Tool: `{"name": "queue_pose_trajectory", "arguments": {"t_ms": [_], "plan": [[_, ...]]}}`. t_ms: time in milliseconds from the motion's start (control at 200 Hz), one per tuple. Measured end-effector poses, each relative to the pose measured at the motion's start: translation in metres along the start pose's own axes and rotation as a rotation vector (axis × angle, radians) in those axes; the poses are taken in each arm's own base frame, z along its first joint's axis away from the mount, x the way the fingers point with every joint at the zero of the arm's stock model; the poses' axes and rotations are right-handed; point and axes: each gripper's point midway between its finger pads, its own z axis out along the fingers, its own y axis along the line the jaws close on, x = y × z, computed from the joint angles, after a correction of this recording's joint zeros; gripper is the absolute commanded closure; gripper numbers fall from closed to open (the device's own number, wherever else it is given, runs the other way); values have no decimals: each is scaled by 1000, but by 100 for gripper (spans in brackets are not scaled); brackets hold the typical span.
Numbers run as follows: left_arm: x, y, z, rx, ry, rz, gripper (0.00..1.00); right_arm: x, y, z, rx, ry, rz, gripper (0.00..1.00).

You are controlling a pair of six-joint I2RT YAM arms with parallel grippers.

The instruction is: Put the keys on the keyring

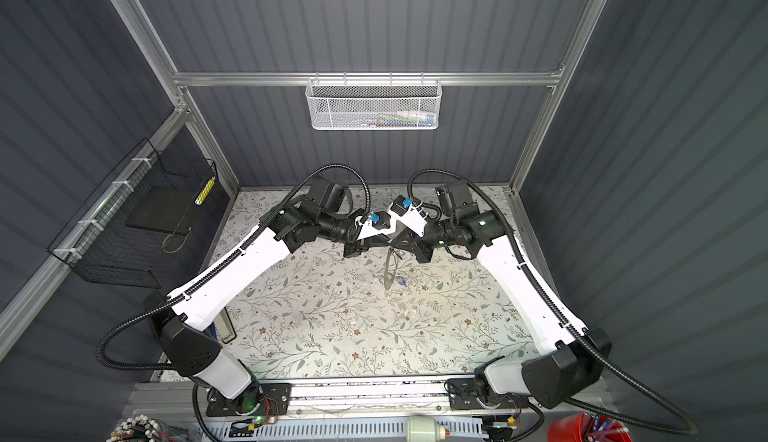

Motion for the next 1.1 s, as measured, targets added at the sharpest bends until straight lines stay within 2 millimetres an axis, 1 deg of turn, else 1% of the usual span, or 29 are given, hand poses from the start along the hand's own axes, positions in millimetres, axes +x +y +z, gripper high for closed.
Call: {"name": "queue_pose_trajectory", "arguments": {"t_ms": [110,165,335,425,465,545,620,705,770,880,970,1100], "plan": [[1,0,0,-1,4,-1,92,1,1,1,-1,6,-6,100],[1,0,0,-2,6,-2,95,1,2,2,-1,8,-11,100],[1,0,0,-1,5,-2,100,2,2,3,3,12,-14,100],[0,0,1,4,-1,-2,100,2,3,1,10,9,-15,96],[-1,0,1,5,-5,0,100,2,3,1,13,9,-15,93],[-2,-1,2,8,-18,-7,100,1,1,-1,33,4,-22,78],[-3,-1,4,13,-43,-18,100,2,-2,-4,64,3,-36,68],[-1,-1,5,18,-87,-58,100,6,-5,-7,108,-2,-52,61],[2,-2,5,20,-123,-104,100,11,-7,-12,148,-12,-58,58],[5,6,0,-11,-175,-176,100,17,-5,-20,197,-37,-69,55],[1,15,-6,-44,-221,-204,100,21,-5,-23,232,-54,-76,54],[-13,21,-14,-81,-299,-212,100,23,-6,-26,265,-74,-67,55]]}}
